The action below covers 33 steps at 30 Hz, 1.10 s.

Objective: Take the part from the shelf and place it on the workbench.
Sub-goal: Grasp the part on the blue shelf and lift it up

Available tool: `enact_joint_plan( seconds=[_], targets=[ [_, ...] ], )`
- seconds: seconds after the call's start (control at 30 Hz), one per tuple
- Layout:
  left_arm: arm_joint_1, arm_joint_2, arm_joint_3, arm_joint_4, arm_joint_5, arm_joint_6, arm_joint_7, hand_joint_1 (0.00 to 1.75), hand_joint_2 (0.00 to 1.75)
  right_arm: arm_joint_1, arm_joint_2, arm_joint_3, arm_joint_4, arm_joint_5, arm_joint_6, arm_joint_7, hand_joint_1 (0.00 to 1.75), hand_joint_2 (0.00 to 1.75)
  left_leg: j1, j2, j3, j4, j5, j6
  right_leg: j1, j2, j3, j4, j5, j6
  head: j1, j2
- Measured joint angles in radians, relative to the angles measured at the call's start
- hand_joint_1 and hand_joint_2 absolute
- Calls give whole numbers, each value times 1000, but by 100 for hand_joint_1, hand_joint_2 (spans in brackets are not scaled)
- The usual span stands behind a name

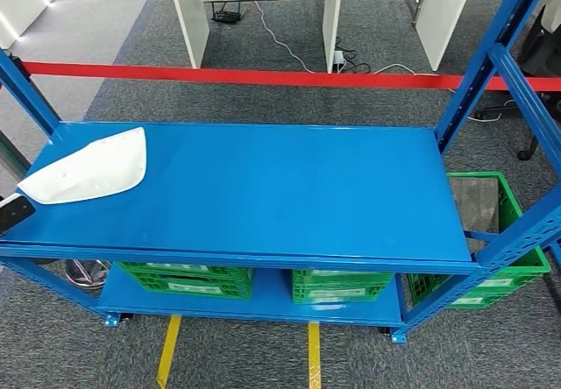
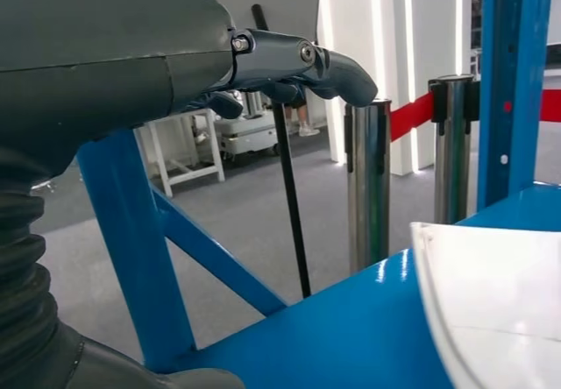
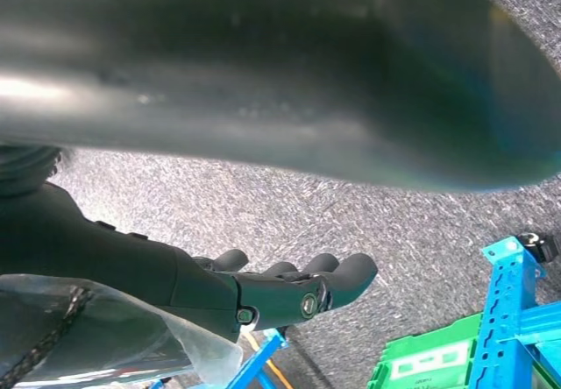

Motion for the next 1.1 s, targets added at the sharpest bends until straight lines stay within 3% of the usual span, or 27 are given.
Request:
enact_joint_plan(
  seconds=[0.33,1.1],
  targets=[
    [-30,-8,-4,51,-63,30,-5,0,175,-3,0,0,0,9,2,0,0,0,0,0,0,0,0,0,0,0,0,0,0,0,0,0],
    [-162,-94,-86,144,-137,47,-16,0,175,-10,4,0,0,27,15,2,0,0,0,0,2,0,0,0,0,0,0,0,0,0,0,0]
  ],
)
